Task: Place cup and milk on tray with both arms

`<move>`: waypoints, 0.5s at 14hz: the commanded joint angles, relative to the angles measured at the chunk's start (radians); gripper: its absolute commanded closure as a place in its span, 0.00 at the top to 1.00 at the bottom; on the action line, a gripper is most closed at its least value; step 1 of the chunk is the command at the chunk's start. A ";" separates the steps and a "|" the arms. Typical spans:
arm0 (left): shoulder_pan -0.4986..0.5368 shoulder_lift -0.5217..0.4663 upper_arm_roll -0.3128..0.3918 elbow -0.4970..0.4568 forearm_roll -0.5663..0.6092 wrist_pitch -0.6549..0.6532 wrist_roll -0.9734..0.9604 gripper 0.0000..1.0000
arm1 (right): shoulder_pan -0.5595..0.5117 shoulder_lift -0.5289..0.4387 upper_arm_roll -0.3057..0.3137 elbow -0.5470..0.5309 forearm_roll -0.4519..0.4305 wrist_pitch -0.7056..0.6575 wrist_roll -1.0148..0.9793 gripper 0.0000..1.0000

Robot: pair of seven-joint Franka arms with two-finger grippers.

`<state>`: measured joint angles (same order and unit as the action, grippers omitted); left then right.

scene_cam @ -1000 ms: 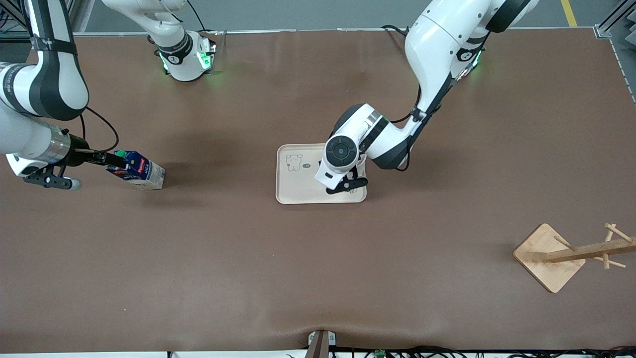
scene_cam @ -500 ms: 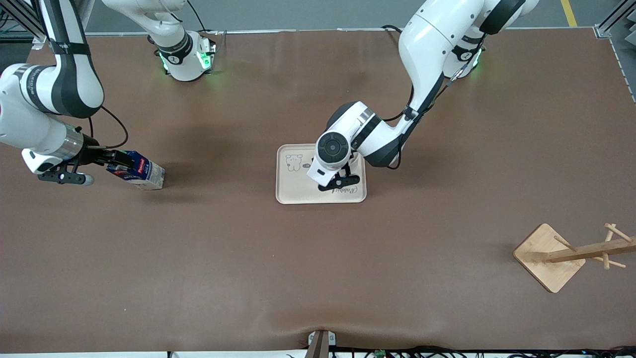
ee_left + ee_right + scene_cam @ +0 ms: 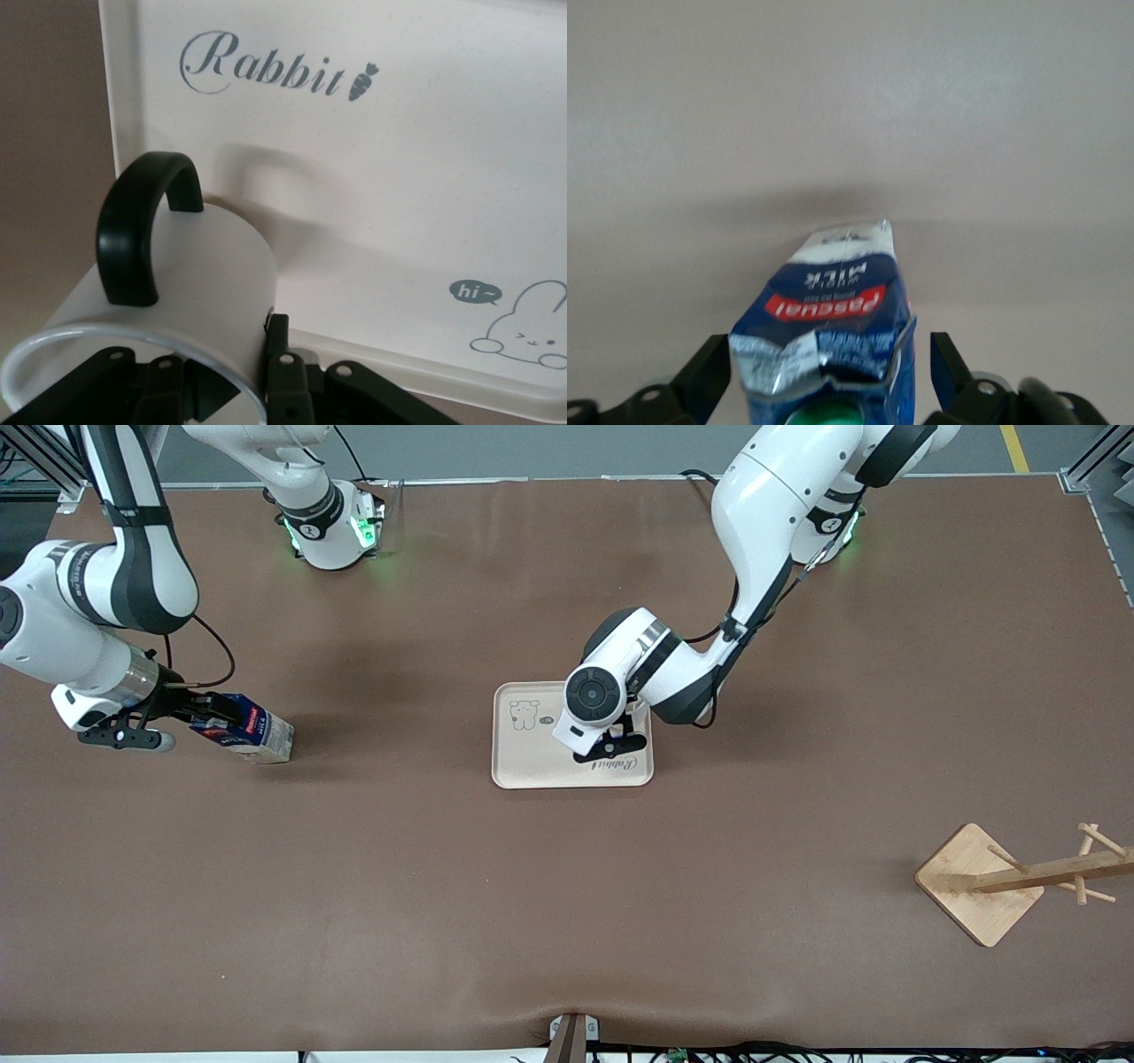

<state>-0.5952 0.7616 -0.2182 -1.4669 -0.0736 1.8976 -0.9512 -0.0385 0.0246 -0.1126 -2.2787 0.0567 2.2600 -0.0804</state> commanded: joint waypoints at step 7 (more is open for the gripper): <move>0.002 0.010 0.003 0.019 -0.014 -0.002 0.048 0.01 | -0.014 -0.055 0.007 -0.064 0.002 0.015 -0.006 0.00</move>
<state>-0.5915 0.7625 -0.2179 -1.4669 -0.0736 1.8985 -0.9218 -0.0424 0.0071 -0.1148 -2.3155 0.0566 2.2841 -0.0808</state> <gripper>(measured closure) 0.925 0.352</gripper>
